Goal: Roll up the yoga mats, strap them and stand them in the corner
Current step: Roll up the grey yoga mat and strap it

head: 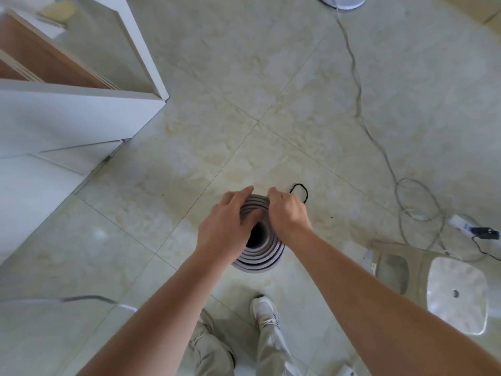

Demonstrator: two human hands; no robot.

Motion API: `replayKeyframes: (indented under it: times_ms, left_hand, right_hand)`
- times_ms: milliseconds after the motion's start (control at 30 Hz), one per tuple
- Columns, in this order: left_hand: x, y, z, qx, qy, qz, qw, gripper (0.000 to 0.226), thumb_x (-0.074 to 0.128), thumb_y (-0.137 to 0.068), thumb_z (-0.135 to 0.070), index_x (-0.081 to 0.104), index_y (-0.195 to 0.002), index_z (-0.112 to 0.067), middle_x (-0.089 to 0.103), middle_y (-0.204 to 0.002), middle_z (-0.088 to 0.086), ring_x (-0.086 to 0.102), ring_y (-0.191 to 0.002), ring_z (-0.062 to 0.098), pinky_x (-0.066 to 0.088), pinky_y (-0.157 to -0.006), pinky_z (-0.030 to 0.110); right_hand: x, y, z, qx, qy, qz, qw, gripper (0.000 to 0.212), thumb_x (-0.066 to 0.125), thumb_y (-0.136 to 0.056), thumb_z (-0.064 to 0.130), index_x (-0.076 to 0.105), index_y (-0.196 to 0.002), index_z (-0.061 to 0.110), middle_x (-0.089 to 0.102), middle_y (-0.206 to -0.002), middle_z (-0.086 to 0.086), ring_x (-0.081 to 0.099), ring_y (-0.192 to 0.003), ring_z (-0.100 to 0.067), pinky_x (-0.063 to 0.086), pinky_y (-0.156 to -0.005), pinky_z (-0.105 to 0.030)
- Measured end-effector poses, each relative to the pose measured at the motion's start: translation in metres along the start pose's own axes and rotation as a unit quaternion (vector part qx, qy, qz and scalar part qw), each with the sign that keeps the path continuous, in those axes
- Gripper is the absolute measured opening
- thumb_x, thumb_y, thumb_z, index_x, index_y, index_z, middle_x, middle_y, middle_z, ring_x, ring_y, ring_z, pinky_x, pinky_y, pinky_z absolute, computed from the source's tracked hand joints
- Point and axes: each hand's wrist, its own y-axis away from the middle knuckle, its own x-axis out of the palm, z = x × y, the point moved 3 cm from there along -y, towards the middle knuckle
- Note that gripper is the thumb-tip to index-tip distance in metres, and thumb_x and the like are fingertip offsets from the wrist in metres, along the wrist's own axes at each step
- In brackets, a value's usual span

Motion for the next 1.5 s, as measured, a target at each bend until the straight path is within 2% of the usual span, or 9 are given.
replayKeyframes:
  times_ms: [100, 233, 567, 767, 933, 1033, 1167, 1300, 1500]
  left_hand:
    - [-0.002, -0.002, 0.003, 0.002, -0.019, -0.034, 0.999, 0.045, 0.047, -0.099, -0.049, 0.043, -0.143, -0.040, 0.048, -0.141, -0.017, 0.053, -0.122, 0.015, 0.041, -0.089, 0.035]
    - [0.005, 0.007, 0.009, 0.000, 0.024, -0.062, 0.998, 0.046, 0.055, -0.095, -0.052, 0.049, -0.138, -0.039, 0.053, -0.137, -0.020, 0.053, -0.123, 0.012, 0.042, -0.092, 0.035]
    - [0.007, 0.015, 0.017, -0.044, 0.080, -0.132, 0.987, 0.041, 0.063, -0.089, -0.055, 0.056, -0.125, -0.039, 0.062, -0.121, -0.022, 0.058, -0.112, 0.009, 0.041, -0.085, 0.031]
    - [0.010, 0.012, 0.017, -0.059, 0.152, -0.141, 0.977, 0.034, 0.068, -0.088, -0.047, 0.058, -0.119, -0.037, 0.066, -0.108, -0.018, 0.063, -0.103, 0.013, 0.053, -0.089, 0.042]
    - [0.011, -0.001, 0.000, -0.107, 0.371, -0.070, 0.920, 0.009, 0.067, -0.094, -0.025, 0.067, -0.102, -0.029, 0.070, -0.100, -0.011, 0.066, -0.106, 0.020, 0.054, -0.095, 0.039]
    - [0.007, 0.002, 0.001, -0.075, 0.466, 0.059, 0.880, 0.051, 0.076, -0.077, -0.030, 0.063, -0.126, -0.028, 0.070, -0.119, -0.007, 0.064, -0.117, 0.014, 0.050, -0.102, 0.035]
    - [-0.015, 0.014, 0.012, 0.073, 0.233, 0.244, 0.939, 0.134, 0.095, -0.056, -0.045, 0.008, -0.158, -0.035, 0.025, -0.155, -0.029, 0.025, -0.142, -0.013, 0.027, -0.118, 0.023]
    - [-0.019, -0.013, 0.019, 0.172, -0.158, 0.200, 0.952, 0.165, 0.090, -0.044, -0.065, -0.037, -0.145, -0.035, -0.017, -0.163, -0.019, -0.015, -0.150, 0.002, -0.010, -0.124, 0.038]
    - [0.041, -0.098, 0.032, 0.136, -0.174, 0.182, 0.958, 0.132, 0.088, -0.049, -0.053, 0.011, -0.154, -0.036, 0.034, -0.149, -0.014, 0.040, -0.134, 0.012, 0.037, -0.107, 0.031]
  right_hand:
    - [-0.015, -0.004, -0.019, -0.011, -0.095, 0.025, 0.995, 0.031, 0.047, -0.086, 0.017, 0.074, -0.091, 0.002, 0.072, -0.091, -0.014, 0.064, -0.088, -0.024, 0.054, -0.088, -0.045]
    - [-0.030, -0.004, -0.031, -0.090, -0.021, 0.094, 0.991, 0.037, 0.058, -0.089, -0.002, 0.068, -0.124, 0.007, 0.072, -0.117, -0.002, 0.065, -0.109, -0.008, 0.047, -0.105, -0.027]
    - [-0.027, 0.009, -0.028, -0.174, 0.038, 0.007, 0.984, 0.022, 0.058, -0.095, 0.009, 0.077, -0.105, 0.016, 0.068, -0.081, 0.007, 0.061, -0.082, -0.010, 0.041, -0.066, -0.002]
    - [-0.015, 0.028, -0.028, -0.090, -0.091, 0.087, 0.988, 0.032, 0.058, -0.083, 0.041, 0.071, -0.098, 0.016, 0.069, -0.087, -0.005, 0.063, -0.083, -0.014, 0.056, -0.078, -0.043]
    - [-0.010, 0.033, -0.026, -0.069, -0.008, 0.014, 0.997, 0.057, 0.074, -0.083, 0.027, 0.049, -0.134, 0.024, 0.057, -0.109, 0.005, 0.058, -0.095, -0.014, 0.047, -0.074, -0.023]
    - [-0.018, 0.030, -0.030, -0.074, -0.070, -0.060, 0.993, 0.038, 0.070, -0.085, 0.015, 0.063, -0.121, 0.023, 0.065, -0.094, 0.009, 0.063, -0.087, -0.011, 0.051, -0.072, -0.019]
    - [-0.036, 0.017, -0.036, -0.108, -0.180, -0.017, 0.978, 0.030, 0.073, -0.082, 0.002, 0.072, -0.101, 0.025, 0.075, -0.088, 0.002, 0.072, -0.084, -0.015, 0.060, -0.077, -0.032]
    - [-0.017, -0.006, -0.048, -0.074, -0.330, 0.087, 0.937, 0.030, 0.066, -0.082, -0.012, 0.072, -0.107, 0.004, 0.075, -0.090, -0.011, 0.072, -0.082, -0.024, 0.057, -0.074, -0.034]
    - [0.049, -0.096, -0.108, 0.018, -0.380, 0.115, 0.917, 0.032, 0.069, -0.077, 0.005, 0.071, -0.109, 0.008, 0.074, -0.099, -0.011, 0.069, -0.089, -0.023, 0.056, -0.081, -0.037]
